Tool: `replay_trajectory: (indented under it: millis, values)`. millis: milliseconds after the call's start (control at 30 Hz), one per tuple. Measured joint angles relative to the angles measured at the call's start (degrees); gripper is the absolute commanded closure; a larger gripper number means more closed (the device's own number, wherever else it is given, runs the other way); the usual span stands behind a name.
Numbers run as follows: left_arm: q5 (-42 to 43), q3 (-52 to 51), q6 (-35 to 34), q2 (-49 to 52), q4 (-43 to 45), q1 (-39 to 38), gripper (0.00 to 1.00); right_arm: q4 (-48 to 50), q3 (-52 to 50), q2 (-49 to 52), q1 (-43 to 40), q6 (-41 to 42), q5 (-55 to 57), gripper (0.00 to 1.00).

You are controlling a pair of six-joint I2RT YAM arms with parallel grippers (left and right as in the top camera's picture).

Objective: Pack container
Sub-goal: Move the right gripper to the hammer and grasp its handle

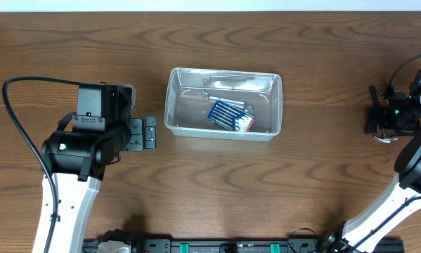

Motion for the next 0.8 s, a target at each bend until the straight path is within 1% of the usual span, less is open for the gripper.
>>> replay_trajectory:
  millis: [300, 400, 500, 533, 600, 633, 700, 800]
  values:
    - [0.0, 0.0, 0.0, 0.0, 0.0, 0.0, 0.02, 2.3, -1.7, -1.0, 0.0, -0.4, 0.1, 0.05]
    - [0.0, 0.0, 0.0, 0.0, 0.0, 0.0, 0.02, 3.2, -1.9, -1.1, 0.0, -0.6, -0.3, 0.11]
    - [0.0, 0.0, 0.0, 0.0, 0.0, 0.0, 0.02, 3.9, -1.9, -1.1, 0.3, -1.0, -0.6, 0.2]
    - [0.0, 0.0, 0.0, 0.0, 0.0, 0.0, 0.02, 4.1, -1.9, -1.1, 0.5, -1.1, -0.7, 0.25]
    - [0.0, 0.0, 0.0, 0.0, 0.0, 0.0, 0.01, 4.3, -1.9, -1.1, 0.8, -1.2, -0.9, 0.37]
    - [0.0, 0.0, 0.0, 0.0, 0.0, 0.0, 0.02, 4.5, -1.9, -1.1, 0.9, -1.3, -0.9, 0.46]
    - [0.0, 0.0, 0.0, 0.0, 0.0, 0.0, 0.02, 4.6, -1.9, -1.1, 1.0, -1.4, -1.0, 0.56]
    - [0.0, 0.0, 0.0, 0.0, 0.0, 0.0, 0.02, 4.7, -1.9, -1.1, 1.1, -1.2, -1.1, 0.55]
